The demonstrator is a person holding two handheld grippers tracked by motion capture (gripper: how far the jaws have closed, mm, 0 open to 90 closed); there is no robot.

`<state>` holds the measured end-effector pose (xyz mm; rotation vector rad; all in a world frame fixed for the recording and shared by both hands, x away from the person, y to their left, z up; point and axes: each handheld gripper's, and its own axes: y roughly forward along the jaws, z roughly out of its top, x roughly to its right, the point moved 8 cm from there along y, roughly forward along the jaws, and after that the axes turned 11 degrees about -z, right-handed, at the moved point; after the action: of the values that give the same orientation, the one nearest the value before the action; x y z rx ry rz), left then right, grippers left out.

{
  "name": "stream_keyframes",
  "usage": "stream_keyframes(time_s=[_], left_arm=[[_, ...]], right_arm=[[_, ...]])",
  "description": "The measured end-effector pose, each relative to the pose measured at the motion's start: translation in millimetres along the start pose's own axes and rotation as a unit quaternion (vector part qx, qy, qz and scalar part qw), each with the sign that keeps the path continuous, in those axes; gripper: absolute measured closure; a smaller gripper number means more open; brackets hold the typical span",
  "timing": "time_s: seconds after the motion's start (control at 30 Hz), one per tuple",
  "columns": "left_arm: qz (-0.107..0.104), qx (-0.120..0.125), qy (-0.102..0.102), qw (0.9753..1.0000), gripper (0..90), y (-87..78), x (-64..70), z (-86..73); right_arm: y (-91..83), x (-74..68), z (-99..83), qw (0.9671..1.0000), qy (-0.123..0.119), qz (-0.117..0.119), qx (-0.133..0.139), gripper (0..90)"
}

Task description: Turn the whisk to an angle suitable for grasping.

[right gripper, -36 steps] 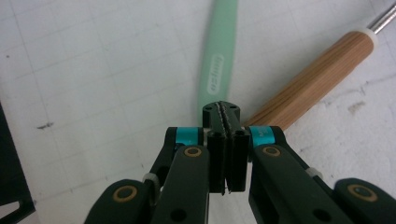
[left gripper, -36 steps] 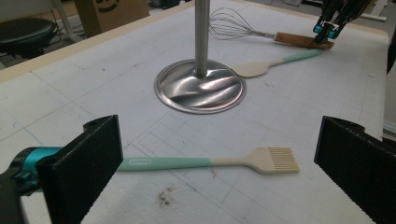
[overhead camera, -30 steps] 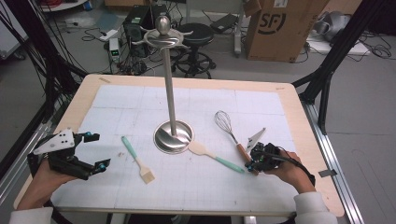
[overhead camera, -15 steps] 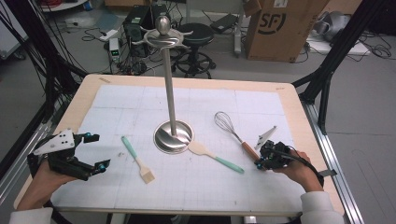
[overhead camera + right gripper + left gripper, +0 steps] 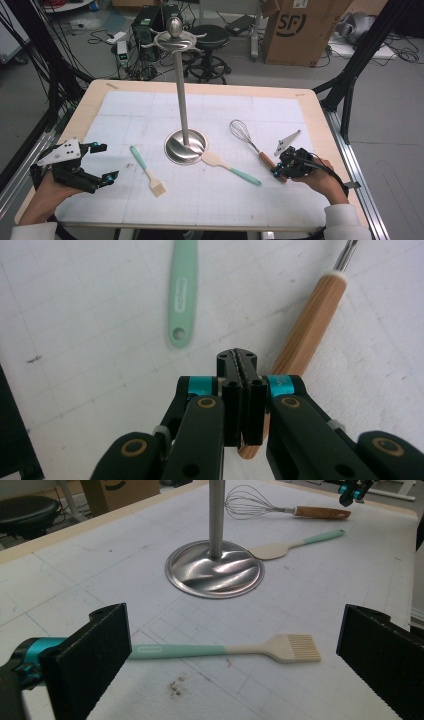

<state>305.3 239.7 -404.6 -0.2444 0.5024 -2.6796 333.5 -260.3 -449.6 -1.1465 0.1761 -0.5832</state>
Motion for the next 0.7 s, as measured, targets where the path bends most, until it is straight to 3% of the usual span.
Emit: stream_keyframes(time_s=[0.4,0.53,0.7], left_arm=[[0.000,0.000,-0.001,1.0000,1.6,-0.2,0.1,-0.2],[-0.001,0.002,-0.002,1.0000,1.6,-0.3,0.7,-0.1],[-0.002,0.002,-0.001,1.0000,1.6,-1.0,0.8,-0.3]], right_arm=[[-23.4,17.1,26.9,0.9989,0.018,-0.014,0.042,89.2],[-29.3,23.8,38.1,0.9976,0.036,-0.019,0.057,89.2],[-34.1,29.3,48.8,0.9970,0.032,-0.019,0.068,89.3]])
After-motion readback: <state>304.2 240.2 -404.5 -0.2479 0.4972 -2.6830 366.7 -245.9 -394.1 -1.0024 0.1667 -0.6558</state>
